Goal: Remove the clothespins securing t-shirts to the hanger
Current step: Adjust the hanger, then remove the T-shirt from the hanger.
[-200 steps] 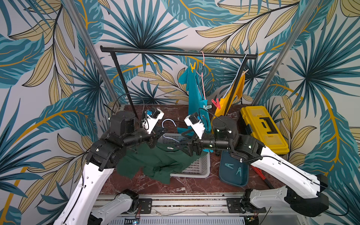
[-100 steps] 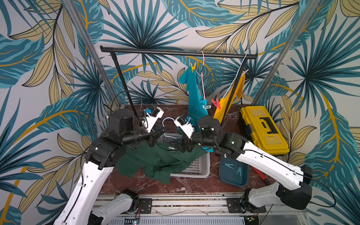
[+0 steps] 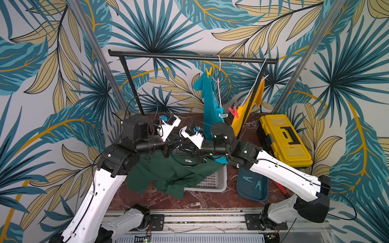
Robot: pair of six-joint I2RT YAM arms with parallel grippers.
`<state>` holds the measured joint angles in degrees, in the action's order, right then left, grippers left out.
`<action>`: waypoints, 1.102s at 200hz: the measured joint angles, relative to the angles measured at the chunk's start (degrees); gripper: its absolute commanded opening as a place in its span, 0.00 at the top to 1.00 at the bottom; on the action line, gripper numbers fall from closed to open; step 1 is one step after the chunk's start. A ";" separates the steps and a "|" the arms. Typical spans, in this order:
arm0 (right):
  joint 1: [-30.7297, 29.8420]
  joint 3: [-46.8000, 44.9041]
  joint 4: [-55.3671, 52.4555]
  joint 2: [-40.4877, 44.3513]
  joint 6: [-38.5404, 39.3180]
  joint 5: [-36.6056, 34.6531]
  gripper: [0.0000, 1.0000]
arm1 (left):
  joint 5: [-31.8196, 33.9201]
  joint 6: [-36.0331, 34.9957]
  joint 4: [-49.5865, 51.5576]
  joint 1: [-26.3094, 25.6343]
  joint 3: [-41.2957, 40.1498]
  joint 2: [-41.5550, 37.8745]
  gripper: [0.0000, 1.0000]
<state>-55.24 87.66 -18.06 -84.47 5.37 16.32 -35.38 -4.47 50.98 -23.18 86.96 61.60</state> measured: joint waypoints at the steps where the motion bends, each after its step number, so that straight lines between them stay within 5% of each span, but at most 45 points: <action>1: 0.00 0.00 -0.02 0.00 0.09 0.02 0.99 | 0.02 -0.02 0.02 0.00 0.04 0.02 1.00; 10: 0.11 0.00 0.07 0.00 0.31 0.28 1.00 | 0.22 -0.11 0.31 -0.02 0.52 0.33 0.95; 25: 0.20 -0.02 0.20 0.02 0.79 0.04 1.00 | 0.37 0.22 0.37 -0.02 1.11 0.85 0.72; 53: 0.17 -2.78 0.74 0.52 2.03 -0.87 1.00 | 4.42 1.40 -0.83 -0.09 1.75 0.85 0.12; 62: 0.33 -4.46 1.42 1.51 2.21 -1.99 1.00 | 6.84 2.01 -0.57 -0.07 1.66 0.50 0.00; 173: 1.51 -20.98 12.35 19.78 -0.02 -20.04 1.00 | 35.69 15.17 -1.03 -0.02 -6.71 -7.67 0.00; 220: 1.90 -22.51 13.97 23.10 -2.05 -21.44 1.00 | 39.45 17.22 -0.42 0.00 -10.03 -7.45 0.22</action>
<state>-53.34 65.14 -4.10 -61.36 3.31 -5.13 4.08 12.75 50.57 -23.18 76.93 54.15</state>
